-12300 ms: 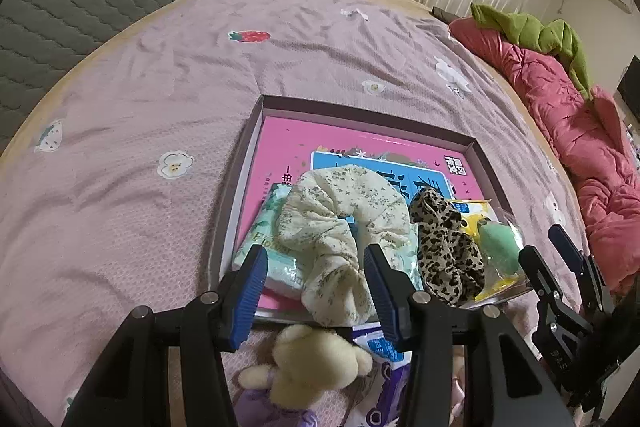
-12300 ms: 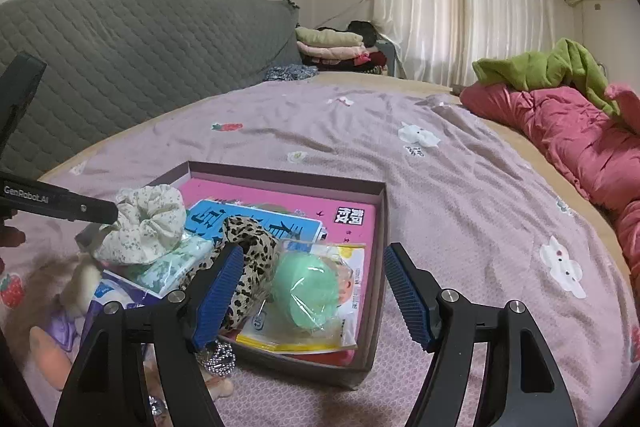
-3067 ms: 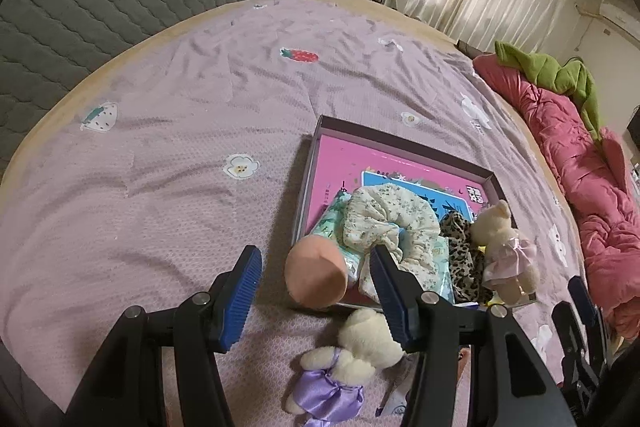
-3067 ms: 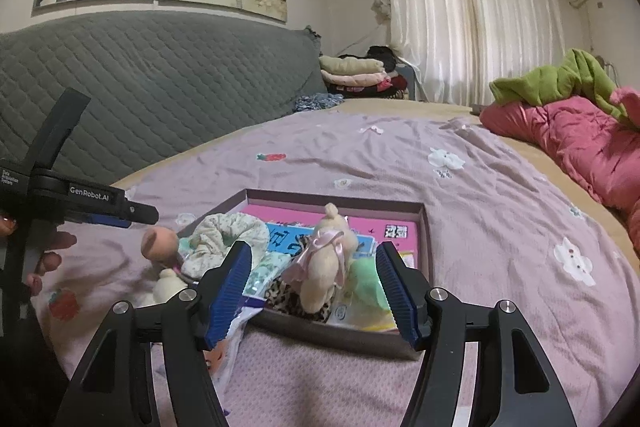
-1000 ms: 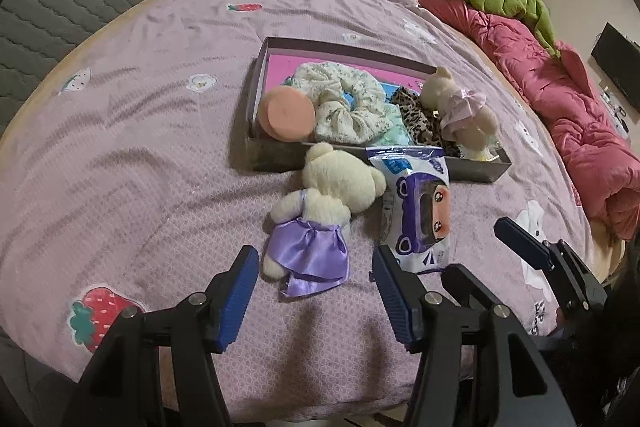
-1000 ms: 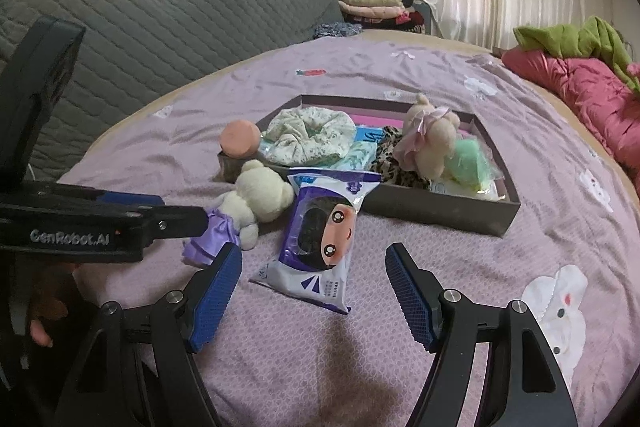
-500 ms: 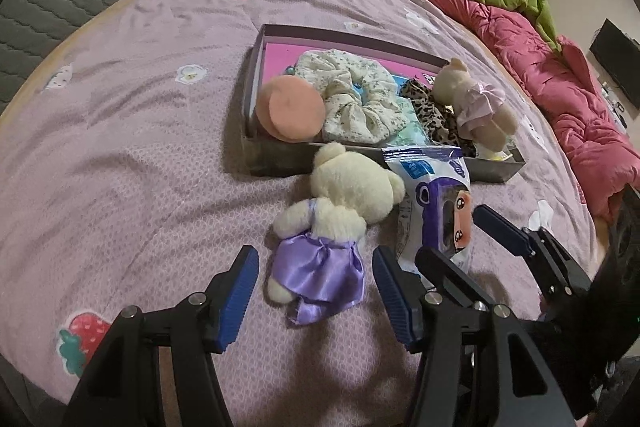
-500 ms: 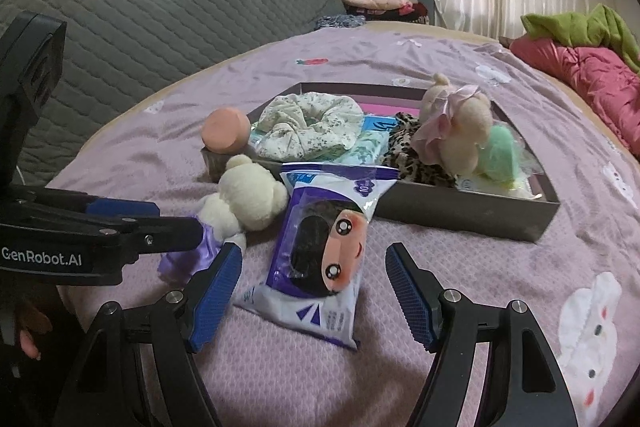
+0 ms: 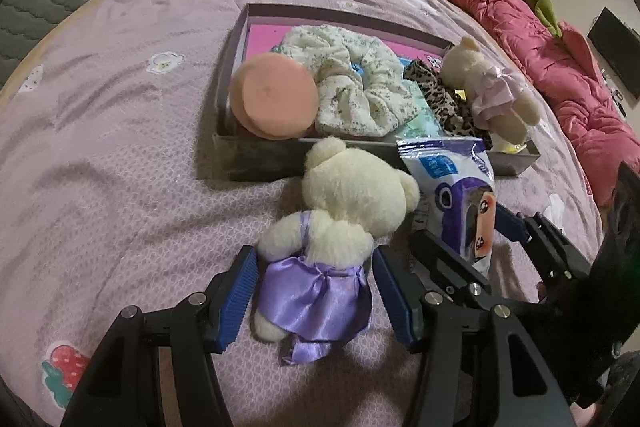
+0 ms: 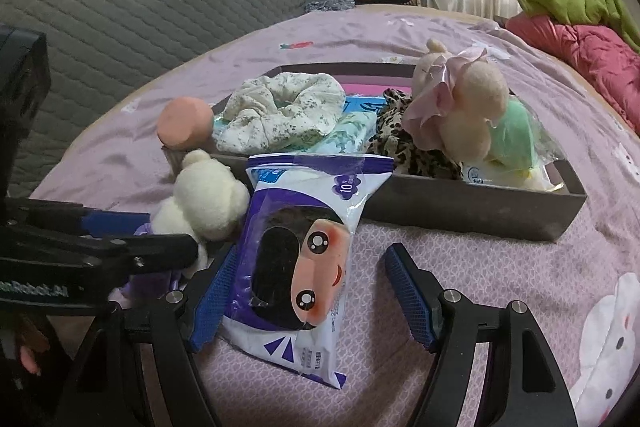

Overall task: Organize soft objects
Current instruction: 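Grasp the purple-dress teddy bear with the left tool while the right grasps the doll-print wipes pack, then carry the bear and wipes pack over the box and lower them in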

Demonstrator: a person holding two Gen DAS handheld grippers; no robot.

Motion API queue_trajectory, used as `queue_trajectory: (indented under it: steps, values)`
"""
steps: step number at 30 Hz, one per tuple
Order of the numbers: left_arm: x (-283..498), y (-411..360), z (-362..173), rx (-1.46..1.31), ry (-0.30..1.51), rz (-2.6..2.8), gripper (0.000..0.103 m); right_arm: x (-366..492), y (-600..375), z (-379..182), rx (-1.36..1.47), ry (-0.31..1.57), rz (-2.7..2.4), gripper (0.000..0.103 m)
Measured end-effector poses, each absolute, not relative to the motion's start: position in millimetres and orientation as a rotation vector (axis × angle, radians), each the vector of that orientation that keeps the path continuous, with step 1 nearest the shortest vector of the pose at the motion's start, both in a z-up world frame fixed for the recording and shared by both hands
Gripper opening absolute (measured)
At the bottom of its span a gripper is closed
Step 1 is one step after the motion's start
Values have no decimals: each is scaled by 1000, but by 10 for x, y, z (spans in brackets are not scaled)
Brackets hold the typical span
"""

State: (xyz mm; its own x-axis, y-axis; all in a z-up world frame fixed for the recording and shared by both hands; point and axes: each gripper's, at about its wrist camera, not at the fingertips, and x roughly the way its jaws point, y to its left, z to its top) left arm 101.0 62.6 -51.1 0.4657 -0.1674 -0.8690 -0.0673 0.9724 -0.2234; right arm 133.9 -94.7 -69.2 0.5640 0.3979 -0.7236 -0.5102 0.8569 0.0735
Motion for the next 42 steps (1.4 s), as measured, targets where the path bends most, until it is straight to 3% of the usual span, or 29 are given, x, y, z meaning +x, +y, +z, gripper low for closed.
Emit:
queue_trajectory:
  steps: [6,9,18,25,42]
  values:
    - [1084,585,-570,-234,1096,-59,59,1314,-917,-676,-212,798,570,49]
    - [1125,573,-585,-234,1100,-53,59,1313,-925,-664,-224,799,590,46]
    - [1243,386,-640,-132,1109,-21,58,1279,-1013,-547,-263,764,610,44]
    - [1213,377,-593,-161,1091,-24,50,1212,-1049,-455,-270,735,623,44]
    - [953,400,-147,-211,1008,-42,50,1036,-1180,-138,-263,615,627,44]
